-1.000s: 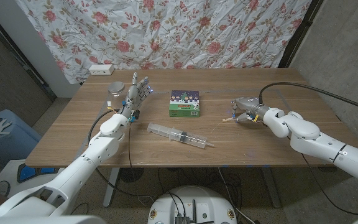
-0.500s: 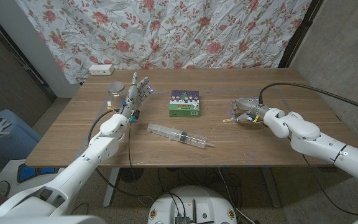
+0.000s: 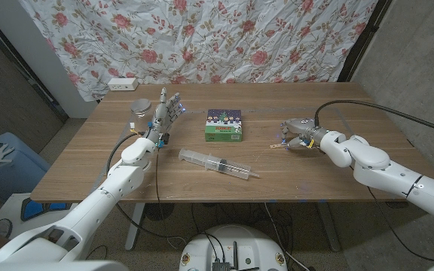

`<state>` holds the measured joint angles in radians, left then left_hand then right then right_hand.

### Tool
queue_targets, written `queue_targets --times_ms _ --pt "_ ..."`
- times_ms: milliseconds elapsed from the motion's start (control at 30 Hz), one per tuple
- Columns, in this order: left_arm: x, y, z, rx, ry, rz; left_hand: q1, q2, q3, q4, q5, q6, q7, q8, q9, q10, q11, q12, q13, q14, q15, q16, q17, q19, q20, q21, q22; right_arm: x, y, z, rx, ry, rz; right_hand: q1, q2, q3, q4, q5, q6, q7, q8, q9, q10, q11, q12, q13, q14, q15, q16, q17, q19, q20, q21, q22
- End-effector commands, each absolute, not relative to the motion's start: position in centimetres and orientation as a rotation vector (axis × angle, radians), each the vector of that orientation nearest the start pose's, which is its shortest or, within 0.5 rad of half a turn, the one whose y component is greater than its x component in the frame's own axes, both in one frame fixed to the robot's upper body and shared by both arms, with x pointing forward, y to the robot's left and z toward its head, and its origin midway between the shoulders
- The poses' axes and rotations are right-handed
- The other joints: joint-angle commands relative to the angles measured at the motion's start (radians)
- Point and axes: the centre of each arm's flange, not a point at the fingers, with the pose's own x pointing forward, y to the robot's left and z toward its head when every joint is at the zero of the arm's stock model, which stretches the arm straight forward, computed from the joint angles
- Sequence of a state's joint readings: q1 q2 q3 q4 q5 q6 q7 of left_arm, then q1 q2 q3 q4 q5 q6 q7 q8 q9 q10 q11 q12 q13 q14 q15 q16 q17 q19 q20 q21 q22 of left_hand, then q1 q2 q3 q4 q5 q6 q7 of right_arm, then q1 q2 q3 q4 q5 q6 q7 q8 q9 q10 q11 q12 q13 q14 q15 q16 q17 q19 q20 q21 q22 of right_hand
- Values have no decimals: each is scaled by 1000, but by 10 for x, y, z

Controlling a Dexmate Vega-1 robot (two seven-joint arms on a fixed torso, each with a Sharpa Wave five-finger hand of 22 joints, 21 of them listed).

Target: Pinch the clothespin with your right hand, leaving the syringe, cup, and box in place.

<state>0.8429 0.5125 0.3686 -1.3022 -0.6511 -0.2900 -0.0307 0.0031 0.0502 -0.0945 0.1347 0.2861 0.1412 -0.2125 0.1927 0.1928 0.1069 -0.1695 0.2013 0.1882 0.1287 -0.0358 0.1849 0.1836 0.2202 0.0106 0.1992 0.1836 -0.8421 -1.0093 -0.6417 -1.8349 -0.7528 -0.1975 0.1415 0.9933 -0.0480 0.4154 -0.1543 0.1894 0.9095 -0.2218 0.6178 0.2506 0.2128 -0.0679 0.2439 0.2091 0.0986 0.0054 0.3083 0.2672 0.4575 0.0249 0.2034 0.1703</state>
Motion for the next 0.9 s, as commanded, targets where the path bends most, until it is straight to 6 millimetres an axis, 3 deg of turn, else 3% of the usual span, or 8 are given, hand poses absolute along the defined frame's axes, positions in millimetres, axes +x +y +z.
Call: queue_targets --times_ms 33,900 --pt "652 291 -28 -41 -593 -206 1 11 0 6 4 0 -9 6 5 1 -7 5 2 5 -11 5 4 6 -1 7 2 586 -273 -25 -1817 -462 38 -10 4 -2 7 -1 9 1 7 2 6 -1 3 -1 8 -3 5 5 6 2 -1 1" --pt "652 291 -28 -41 -593 -206 1 10 0 6 4 0 -9 6 5 3 -5 6 2 5 -11 5 4 6 -1 7 2 570 -276 -12 -1721 -518 -65 -16 11 -9 7 -4 10 0 10 6 23 0 2 -1 20 -9 11 7 20 -2 1 2"
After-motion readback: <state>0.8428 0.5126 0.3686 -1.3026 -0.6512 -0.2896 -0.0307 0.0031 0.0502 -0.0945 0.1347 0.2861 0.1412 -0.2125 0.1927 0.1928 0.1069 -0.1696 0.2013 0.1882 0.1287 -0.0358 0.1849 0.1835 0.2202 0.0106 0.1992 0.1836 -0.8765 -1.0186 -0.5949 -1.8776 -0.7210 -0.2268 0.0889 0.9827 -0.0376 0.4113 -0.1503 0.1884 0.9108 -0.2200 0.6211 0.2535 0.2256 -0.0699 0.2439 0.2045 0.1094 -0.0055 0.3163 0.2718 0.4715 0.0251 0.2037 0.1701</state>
